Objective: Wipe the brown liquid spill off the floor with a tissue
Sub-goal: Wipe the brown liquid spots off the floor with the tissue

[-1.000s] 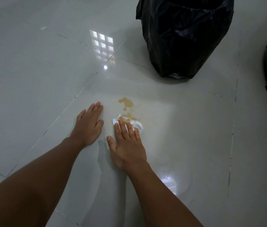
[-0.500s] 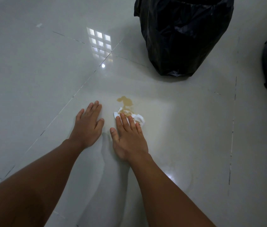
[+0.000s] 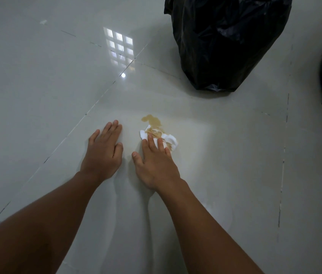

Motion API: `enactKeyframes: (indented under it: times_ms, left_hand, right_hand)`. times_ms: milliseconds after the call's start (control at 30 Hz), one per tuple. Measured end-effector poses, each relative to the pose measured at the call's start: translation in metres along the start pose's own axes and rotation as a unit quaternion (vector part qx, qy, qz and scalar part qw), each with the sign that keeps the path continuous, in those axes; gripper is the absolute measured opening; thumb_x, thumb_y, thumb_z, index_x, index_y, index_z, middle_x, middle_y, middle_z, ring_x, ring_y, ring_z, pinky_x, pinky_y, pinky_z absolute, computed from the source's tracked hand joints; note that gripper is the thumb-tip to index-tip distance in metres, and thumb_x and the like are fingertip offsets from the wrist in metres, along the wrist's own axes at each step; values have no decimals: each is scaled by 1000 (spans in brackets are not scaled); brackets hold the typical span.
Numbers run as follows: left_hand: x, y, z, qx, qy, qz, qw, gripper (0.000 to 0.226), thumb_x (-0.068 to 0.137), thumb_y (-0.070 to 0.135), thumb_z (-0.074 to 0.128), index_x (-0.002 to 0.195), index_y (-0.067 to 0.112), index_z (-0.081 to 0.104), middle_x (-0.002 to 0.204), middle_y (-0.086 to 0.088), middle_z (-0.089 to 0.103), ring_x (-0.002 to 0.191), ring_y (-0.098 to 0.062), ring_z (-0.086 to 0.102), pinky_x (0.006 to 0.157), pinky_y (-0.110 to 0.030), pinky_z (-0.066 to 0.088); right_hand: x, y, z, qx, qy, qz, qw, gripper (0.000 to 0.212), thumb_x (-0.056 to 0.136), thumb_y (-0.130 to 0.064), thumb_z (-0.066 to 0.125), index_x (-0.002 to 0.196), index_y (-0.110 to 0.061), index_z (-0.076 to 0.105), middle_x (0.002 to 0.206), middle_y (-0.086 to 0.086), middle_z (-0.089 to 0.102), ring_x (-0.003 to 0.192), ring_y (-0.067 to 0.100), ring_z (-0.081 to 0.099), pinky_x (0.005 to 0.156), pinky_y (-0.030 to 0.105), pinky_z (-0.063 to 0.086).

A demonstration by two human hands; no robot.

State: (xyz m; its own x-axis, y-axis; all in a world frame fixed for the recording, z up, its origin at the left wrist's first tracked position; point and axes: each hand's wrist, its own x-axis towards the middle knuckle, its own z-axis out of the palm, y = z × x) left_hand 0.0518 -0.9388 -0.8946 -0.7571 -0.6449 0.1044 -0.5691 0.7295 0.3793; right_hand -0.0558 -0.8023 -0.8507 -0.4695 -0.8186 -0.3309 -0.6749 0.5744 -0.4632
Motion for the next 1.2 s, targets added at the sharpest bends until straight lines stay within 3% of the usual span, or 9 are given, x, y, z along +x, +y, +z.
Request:
enactKeyframes:
  times_ms: [233, 400, 700, 967, 1200]
  left_hand:
    - [0, -1, 2, 13, 5, 4, 1000, 64, 89, 34, 21, 148, 13, 34, 157, -1, 30, 147, -11, 20, 118, -42, 14]
    - [0, 0, 1, 16, 10, 3, 1000, 64, 89, 35, 21, 148, 13, 34, 156, -1, 31, 146, -11, 21, 118, -42, 16]
    - [0, 1, 3, 16, 16, 4, 1000, 63, 90, 34, 23, 147, 12, 35, 155, -3, 33, 146, -13, 23, 118, -44, 17]
    - [0, 2, 1, 11, 15, 2, 1000, 62, 90, 35, 23, 147, 12, 34, 156, -3, 33, 146, -13, 22, 119, -44, 16]
    - [1, 0, 4, 16, 22, -4, 1000, 63, 88, 35, 25, 145, 13, 39, 154, -2, 36, 145, -13, 26, 117, -42, 17]
  right_hand:
    - [-2, 4, 13, -59, 42, -2, 997, 63, 99, -52, 18, 154, -23, 4, 162, -4, -7, 147, 23, -17, 120, 43, -5]
    - [1, 0, 10, -26, 73, -11, 997, 63, 100, -48, 21, 154, -21, 4, 163, -2, -1, 147, 22, -18, 120, 42, -5]
    - [10, 6, 5, -47, 43, -4, 998, 64, 99, -54, 18, 154, -27, 0, 162, -9, -3, 147, 19, -18, 120, 41, -6]
    - [11, -7, 7, -56, 18, 25, 998, 70, 98, -56, 17, 154, -19, -4, 162, -3, -12, 145, 24, -23, 118, 46, -10]
    - [0, -12, 8, -25, 7, 20, 999, 72, 98, -56, 19, 154, -14, -1, 162, 0, -13, 147, 20, -15, 118, 39, -8]
